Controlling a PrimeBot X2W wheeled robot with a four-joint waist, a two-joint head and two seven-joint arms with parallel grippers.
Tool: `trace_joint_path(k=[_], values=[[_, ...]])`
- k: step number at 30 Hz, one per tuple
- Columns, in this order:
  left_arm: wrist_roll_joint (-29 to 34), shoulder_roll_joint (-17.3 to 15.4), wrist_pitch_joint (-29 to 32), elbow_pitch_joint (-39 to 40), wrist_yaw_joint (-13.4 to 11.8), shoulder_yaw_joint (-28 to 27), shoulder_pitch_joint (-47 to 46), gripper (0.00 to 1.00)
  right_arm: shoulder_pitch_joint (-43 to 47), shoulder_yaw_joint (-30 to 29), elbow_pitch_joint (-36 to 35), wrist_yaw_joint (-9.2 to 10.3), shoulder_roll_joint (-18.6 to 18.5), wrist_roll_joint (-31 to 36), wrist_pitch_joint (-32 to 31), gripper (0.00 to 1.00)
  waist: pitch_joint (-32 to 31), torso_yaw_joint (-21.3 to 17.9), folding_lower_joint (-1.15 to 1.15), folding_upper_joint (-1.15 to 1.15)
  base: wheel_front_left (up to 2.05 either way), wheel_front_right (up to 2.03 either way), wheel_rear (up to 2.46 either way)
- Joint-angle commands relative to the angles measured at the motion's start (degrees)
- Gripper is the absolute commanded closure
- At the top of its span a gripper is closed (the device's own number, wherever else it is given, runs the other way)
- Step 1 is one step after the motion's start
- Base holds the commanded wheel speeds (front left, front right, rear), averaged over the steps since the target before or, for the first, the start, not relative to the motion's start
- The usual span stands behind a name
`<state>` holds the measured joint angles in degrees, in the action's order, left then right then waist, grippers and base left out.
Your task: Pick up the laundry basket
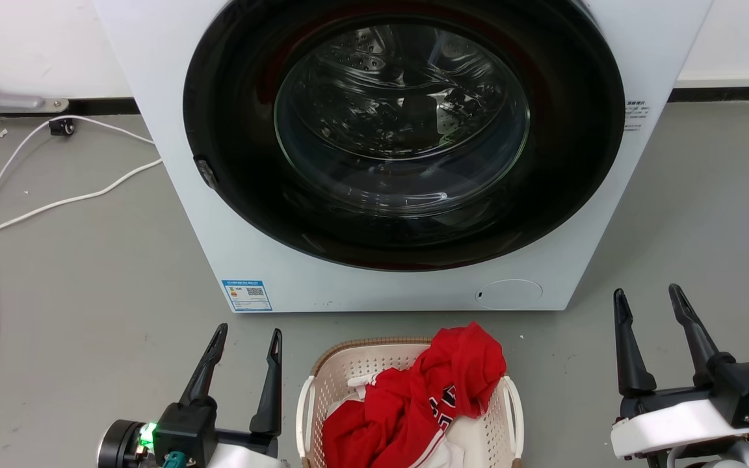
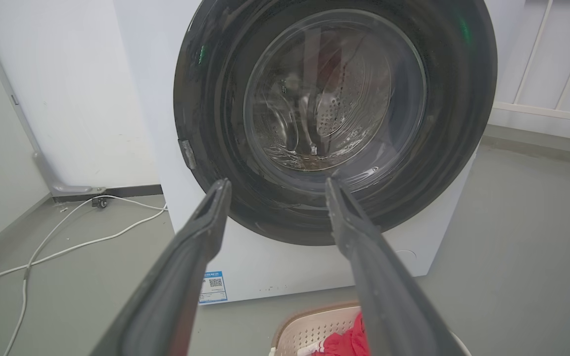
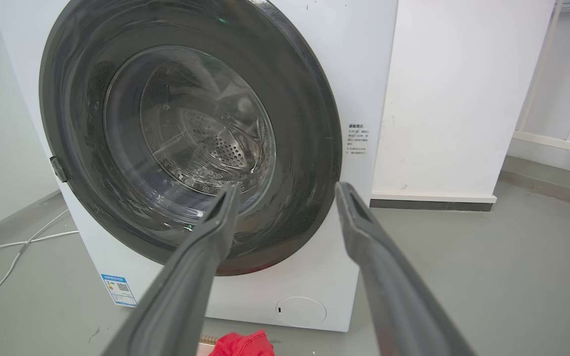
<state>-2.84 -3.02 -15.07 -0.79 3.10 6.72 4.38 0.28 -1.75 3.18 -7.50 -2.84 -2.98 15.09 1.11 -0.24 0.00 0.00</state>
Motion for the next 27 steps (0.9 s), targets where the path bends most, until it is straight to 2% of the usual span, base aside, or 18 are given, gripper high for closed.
trace_joint_path(k=[1, 14, 20, 27], values=[[0.1, 0.1, -0.2, -0.1, 0.2, -0.1, 0.5, 0.0, 0.4, -0.1, -0.3, 0.02, -0.1, -0.2, 0.1, 0.0, 0.0, 0.0, 0.0, 0.0, 0.0, 0.0, 0.0], [-0.6, 0.1, -0.2, -0.2, 0.4, -0.2, -0.8, 0.0, -0.5, -0.1, 0.2, 0.02, -0.1, -0.4, 0.1, 0.0, 3.0, 0.0, 0.0, 0.0, 0.0, 0.0, 0.0], [-1.0, 0.1, -0.1, -3.1, 0.6, -0.7, -3.5, 0.0, -3.1, 0.0, 3.2, 0.02, -0.1, -0.4, 0.1, 0.0, 8.6, -0.3, 0.0, 0.0, 0.0, 0.0, 0.0], [-0.4, -0.1, -0.2, -11.4, 1.6, -2.2, -10.4, 0.0, -9.2, 0.8, 10.7, 0.02, -0.1, -1.4, -2.9, 0.0, 17.9, -0.8, 0.0, 0.0, 0.0, 0.0, 0.0]])
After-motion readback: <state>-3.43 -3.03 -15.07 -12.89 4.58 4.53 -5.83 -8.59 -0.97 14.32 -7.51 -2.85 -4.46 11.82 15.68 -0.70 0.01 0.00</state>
